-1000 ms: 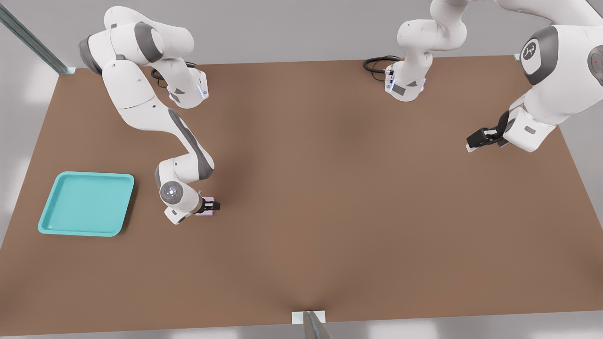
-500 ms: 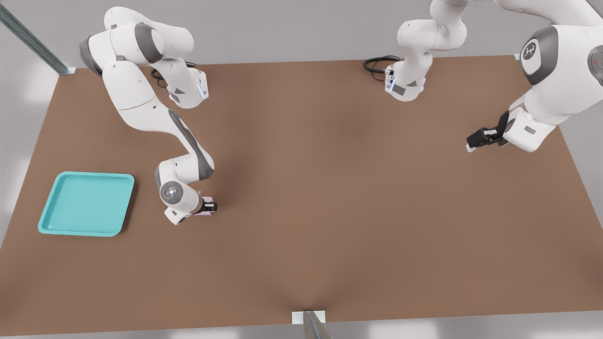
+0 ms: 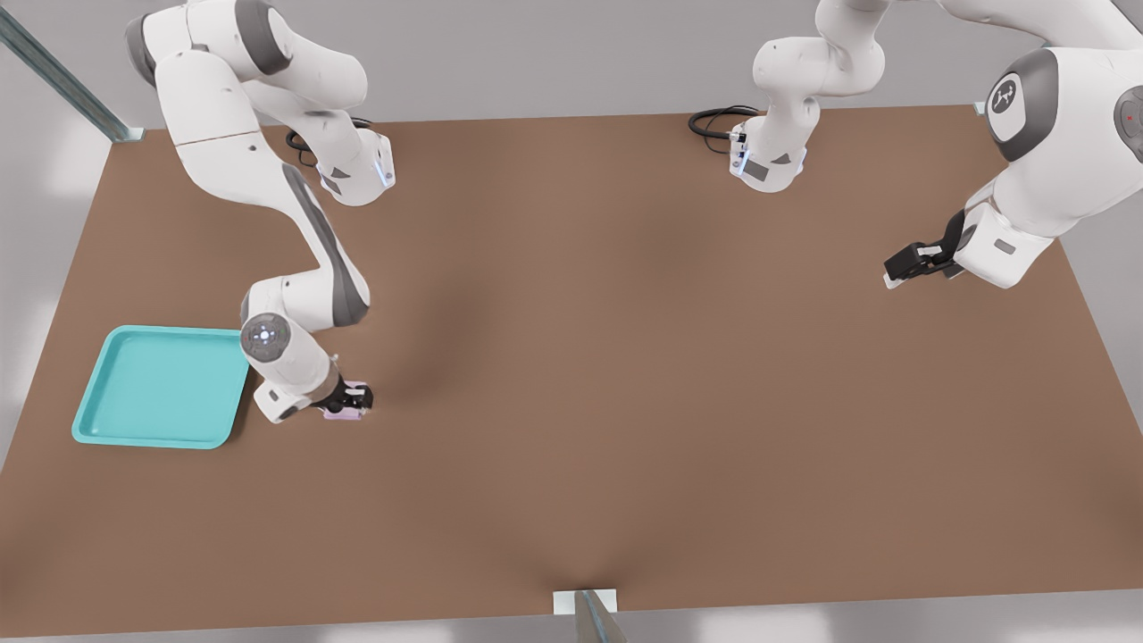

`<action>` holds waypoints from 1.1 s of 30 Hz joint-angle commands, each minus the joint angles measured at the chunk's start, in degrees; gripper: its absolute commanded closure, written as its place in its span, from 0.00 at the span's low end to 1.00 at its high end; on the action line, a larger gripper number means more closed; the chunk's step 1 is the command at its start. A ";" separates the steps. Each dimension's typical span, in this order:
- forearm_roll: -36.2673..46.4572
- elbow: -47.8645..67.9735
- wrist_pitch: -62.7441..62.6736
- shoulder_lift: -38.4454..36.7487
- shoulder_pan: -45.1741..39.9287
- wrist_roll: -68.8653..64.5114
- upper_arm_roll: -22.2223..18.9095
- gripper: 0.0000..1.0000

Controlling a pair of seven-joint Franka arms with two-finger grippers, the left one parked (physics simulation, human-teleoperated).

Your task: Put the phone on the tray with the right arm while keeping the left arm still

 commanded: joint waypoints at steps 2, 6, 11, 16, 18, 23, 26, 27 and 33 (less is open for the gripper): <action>-0.04 -0.26 -1.10 -1.71 -4.14 -8.03 0.00 0.20; 0.22 -0.43 -0.92 -2.33 -10.47 -21.20 -1.93 0.20; 0.40 -0.52 4.17 -0.31 -13.46 -36.59 -8.79 0.20; 4.35 -0.52 7.69 2.16 -15.92 -51.45 -13.62 0.06; 4.35 -0.43 7.60 2.24 -15.84 -51.19 -13.62 0.00; 3.91 1.32 -11.01 -13.74 -3.89 -22.90 -11.43 0.00; 3.74 23.02 -40.73 -20.43 -0.72 -16.65 -6.16 0.00; 3.56 34.24 -48.00 -15.45 -0.55 -11.39 -4.31 0.00; 3.65 41.84 -47.86 -6.72 8.58 -11.81 -10.61 0.00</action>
